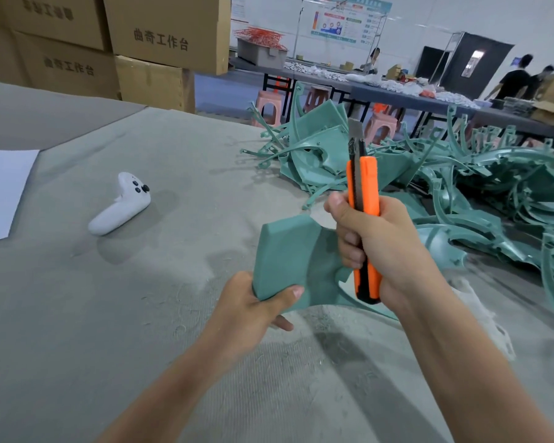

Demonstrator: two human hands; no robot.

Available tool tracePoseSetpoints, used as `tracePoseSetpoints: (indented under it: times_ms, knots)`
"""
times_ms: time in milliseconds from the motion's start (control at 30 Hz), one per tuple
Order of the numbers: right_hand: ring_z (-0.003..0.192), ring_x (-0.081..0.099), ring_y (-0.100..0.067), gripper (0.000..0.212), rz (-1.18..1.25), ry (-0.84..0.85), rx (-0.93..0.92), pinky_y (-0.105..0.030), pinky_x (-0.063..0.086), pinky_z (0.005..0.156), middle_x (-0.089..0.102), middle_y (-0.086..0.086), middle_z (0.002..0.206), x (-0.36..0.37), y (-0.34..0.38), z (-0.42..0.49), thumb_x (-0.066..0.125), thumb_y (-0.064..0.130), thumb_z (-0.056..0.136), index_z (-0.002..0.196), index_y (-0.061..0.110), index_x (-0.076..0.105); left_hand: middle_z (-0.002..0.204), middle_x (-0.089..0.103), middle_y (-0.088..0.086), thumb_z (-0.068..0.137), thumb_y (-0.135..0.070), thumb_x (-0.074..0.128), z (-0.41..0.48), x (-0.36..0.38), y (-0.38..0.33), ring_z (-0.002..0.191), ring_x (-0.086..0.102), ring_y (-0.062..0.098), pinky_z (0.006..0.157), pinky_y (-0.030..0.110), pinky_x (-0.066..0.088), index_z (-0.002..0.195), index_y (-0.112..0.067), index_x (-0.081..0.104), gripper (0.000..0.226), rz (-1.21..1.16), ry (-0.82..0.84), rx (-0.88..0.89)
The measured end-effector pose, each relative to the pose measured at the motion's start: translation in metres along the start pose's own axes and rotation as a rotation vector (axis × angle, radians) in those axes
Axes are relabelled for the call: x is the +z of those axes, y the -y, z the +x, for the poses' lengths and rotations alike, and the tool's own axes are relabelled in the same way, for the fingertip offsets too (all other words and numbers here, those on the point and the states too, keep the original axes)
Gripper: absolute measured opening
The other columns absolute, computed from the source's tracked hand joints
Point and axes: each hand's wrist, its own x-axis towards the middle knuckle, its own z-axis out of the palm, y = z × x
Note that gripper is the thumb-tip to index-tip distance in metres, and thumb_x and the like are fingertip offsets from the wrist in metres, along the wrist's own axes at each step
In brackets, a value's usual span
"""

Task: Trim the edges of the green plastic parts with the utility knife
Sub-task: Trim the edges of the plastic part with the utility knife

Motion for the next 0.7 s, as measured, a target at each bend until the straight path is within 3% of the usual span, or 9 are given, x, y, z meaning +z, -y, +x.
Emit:
tracePoseSetpoints:
  times_ms: [167, 400, 700]
  knots:
    - [0.039, 0.030, -0.009, 0.026, 0.030, -0.118, -0.037, -0.018, 0.026, 0.037, 0.038, 0.006, 0.050, -0.020, -0.001, -0.002, 0.059, 0.025, 0.099, 0.077, 0.013, 0.055, 0.092, 0.074, 0.003, 0.084, -0.006, 0.069, 0.001, -0.001, 0.001, 0.072, 0.069, 0.016, 0.052, 0.030, 0.056, 0.095, -0.015, 0.073, 0.015, -0.108, -0.038, -0.012]
    - [0.038, 0.033, -0.008, 0.037, 0.013, -0.447, -0.018, -0.019, 0.029, 0.037, 0.042, 0.008, 0.047, -0.059, -0.030, -0.012, 0.063, 0.035, 0.096, 0.068, 0.016, 0.049, 0.097, 0.075, 0.001, 0.083, -0.009, 0.069, 0.004, -0.006, 0.000, 0.086, 0.071, 0.019, 0.055, 0.034, 0.057, 0.099, -0.014, 0.074, 0.017, -0.281, -0.154, -0.040]
    - [0.042, 0.035, -0.010, 0.025, -0.040, -0.555, -0.036, -0.024, 0.031, 0.044, 0.058, 0.002, 0.063, -0.080, -0.048, -0.020, 0.059, 0.023, 0.100, 0.076, 0.014, 0.057, 0.099, 0.074, 0.004, 0.086, -0.012, 0.069, 0.005, -0.010, -0.003, 0.082, 0.071, 0.022, 0.057, 0.036, 0.058, 0.101, -0.010, 0.073, 0.016, -0.259, -0.316, -0.015]
